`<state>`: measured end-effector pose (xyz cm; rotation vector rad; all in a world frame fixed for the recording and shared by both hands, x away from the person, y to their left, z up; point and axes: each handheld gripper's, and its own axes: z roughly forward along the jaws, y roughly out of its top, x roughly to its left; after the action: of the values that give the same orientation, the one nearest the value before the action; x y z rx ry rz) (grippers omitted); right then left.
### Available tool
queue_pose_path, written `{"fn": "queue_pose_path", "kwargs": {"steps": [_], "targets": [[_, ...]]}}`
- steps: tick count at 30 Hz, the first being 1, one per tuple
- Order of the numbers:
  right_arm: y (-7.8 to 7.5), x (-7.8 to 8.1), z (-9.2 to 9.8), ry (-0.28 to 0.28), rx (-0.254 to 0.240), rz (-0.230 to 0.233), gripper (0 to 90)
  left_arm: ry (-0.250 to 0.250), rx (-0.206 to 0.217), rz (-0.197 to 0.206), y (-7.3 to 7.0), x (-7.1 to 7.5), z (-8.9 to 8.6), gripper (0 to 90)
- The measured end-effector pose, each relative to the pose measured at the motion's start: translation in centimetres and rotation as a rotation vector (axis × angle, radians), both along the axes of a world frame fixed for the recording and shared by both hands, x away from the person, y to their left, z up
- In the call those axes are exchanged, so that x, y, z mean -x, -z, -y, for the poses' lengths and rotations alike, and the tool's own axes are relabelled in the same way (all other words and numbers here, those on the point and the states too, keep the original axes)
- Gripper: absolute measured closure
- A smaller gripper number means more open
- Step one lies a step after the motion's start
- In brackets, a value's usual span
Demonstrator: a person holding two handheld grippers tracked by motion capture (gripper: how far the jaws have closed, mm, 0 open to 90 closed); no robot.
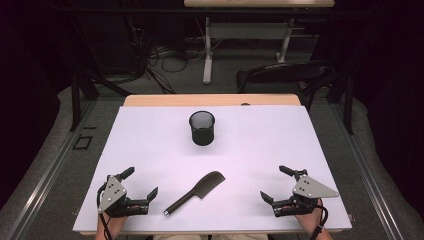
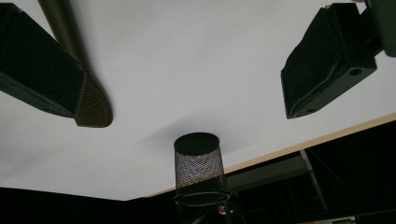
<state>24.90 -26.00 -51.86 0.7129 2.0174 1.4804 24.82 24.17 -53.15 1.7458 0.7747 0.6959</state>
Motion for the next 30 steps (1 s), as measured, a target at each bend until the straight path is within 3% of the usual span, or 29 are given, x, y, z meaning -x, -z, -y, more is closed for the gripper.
{"fn": "queue_pose_path", "kwargs": {"steps": [15, 24, 30], "targets": [[0.0, 0.0, 0.0, -0.004, 0.005, -0.004, 0.6, -0.008, -0.005, -0.007, -0.2, 0.1, 0.1, 0.0], [0.0, -0.1, -0.1, -0.003, 0.006, -0.003, 0.7, 0.01, -0.045, -0.009, -0.7, 0.3, 0.8, 0.0], [0.0, -0.1, 0.0, -0.003, 0.007, -0.005, 0.7, 0.028, -0.066, -0.032, -1.0, 0.2, 1.4, 0.0]]}}
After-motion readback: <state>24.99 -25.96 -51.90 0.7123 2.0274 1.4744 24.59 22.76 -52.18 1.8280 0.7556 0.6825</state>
